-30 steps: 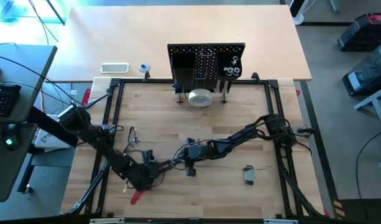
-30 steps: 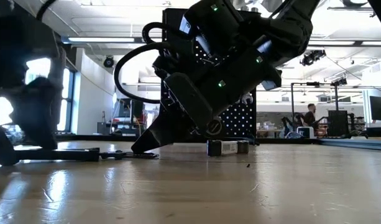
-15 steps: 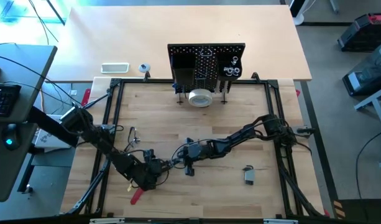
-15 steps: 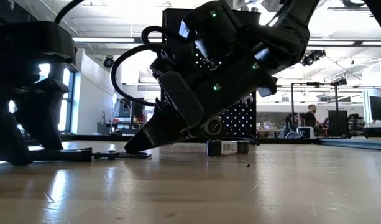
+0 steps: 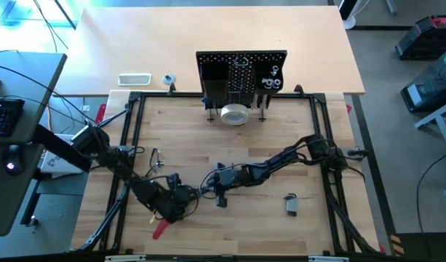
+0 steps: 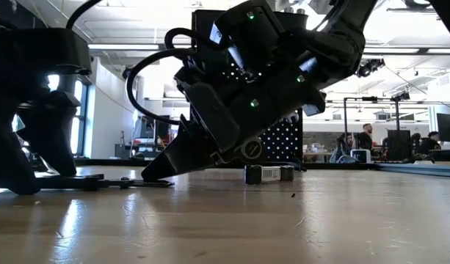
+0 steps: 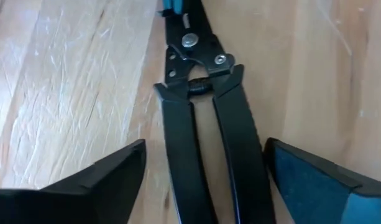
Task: Hang tools onto peg board
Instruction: Hang the black wire stripper on the peg board
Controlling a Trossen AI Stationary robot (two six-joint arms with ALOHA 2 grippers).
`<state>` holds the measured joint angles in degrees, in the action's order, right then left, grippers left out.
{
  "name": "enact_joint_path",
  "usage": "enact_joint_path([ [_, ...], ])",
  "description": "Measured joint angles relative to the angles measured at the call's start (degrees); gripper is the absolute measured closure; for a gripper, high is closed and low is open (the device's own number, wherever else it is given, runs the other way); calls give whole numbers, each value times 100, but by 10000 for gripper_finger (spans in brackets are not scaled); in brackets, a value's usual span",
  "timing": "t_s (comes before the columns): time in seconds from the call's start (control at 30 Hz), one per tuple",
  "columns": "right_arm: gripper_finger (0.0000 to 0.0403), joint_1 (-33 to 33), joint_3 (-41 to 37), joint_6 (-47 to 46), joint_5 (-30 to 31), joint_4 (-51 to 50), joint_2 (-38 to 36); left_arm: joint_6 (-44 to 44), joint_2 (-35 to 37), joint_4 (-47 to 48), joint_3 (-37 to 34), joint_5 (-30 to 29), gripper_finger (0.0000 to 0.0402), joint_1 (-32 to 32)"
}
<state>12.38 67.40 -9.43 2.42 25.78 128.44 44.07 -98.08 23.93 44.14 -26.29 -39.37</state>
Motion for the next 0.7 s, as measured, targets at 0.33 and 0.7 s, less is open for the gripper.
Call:
enact_joint_path([
  [0.33, 401, 2, -4, 90, 0, 7, 0, 330, 402, -195, -342, 801, 53, 148],
  [0.7, 401, 2, -9, 90, 9, 13, 0, 456, 570, -688, -732, 755, 112, 147],
])
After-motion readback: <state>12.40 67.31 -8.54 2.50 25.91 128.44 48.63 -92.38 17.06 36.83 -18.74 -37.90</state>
